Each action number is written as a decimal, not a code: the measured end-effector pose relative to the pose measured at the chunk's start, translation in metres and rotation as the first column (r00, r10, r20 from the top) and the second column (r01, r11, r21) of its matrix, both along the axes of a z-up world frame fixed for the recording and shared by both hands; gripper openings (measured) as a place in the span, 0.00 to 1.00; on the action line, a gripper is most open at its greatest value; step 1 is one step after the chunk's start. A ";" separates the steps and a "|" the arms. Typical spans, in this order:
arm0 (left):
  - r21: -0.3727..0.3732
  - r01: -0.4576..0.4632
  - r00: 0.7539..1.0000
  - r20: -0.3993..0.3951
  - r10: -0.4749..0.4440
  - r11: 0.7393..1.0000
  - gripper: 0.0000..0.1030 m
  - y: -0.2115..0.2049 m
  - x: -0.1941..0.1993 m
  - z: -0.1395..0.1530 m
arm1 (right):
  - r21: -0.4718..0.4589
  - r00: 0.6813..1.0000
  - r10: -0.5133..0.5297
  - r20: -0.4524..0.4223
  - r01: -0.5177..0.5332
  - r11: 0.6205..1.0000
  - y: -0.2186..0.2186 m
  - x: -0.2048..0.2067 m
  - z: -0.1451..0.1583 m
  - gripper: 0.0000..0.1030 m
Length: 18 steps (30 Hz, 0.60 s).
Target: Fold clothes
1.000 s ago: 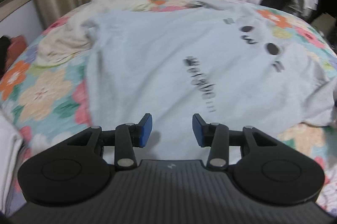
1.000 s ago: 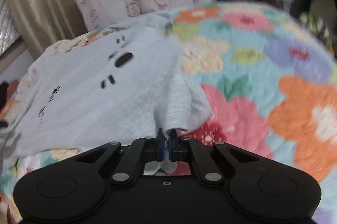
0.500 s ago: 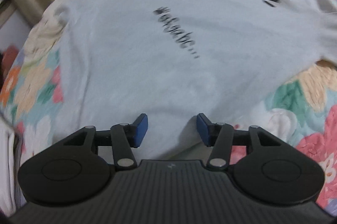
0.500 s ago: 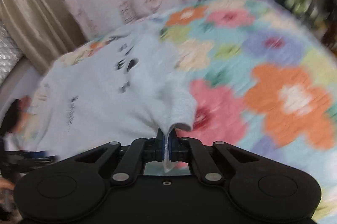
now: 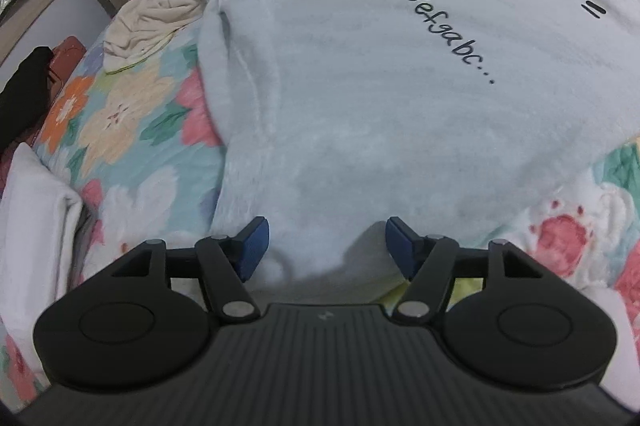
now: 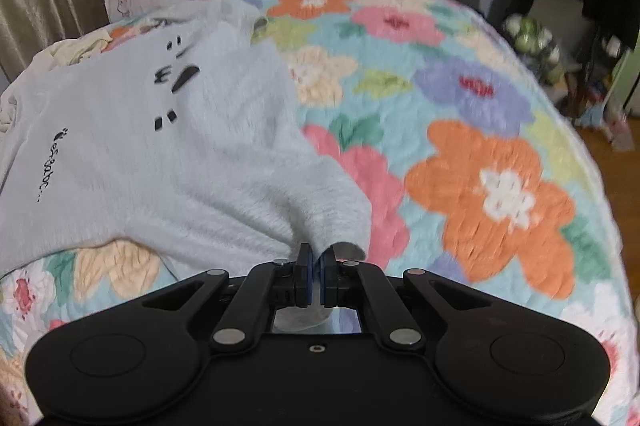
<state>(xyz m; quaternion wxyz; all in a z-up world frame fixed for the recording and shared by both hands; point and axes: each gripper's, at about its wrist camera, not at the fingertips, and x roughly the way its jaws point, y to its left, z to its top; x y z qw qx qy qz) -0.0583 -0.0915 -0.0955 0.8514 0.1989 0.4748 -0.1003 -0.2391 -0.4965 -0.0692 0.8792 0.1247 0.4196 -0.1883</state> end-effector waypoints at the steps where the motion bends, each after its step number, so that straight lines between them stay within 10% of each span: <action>1: 0.001 0.013 1.000 -0.008 -0.013 1.000 0.64 0.000 -0.002 0.000 | -0.015 1.000 0.004 0.006 -0.004 1.000 0.002 0.001 0.004 0.03; 11: 0.117 0.339 0.940 -0.072 -0.332 0.933 0.73 -0.031 -0.029 -0.018 | -0.036 0.986 0.130 0.108 -0.127 0.991 -0.010 0.058 0.070 0.03; 18: 0.292 0.373 0.916 0.032 -0.399 0.881 0.77 -0.032 -0.012 -0.018 | -0.044 0.954 0.263 0.143 -0.259 0.965 -0.019 0.129 0.110 0.03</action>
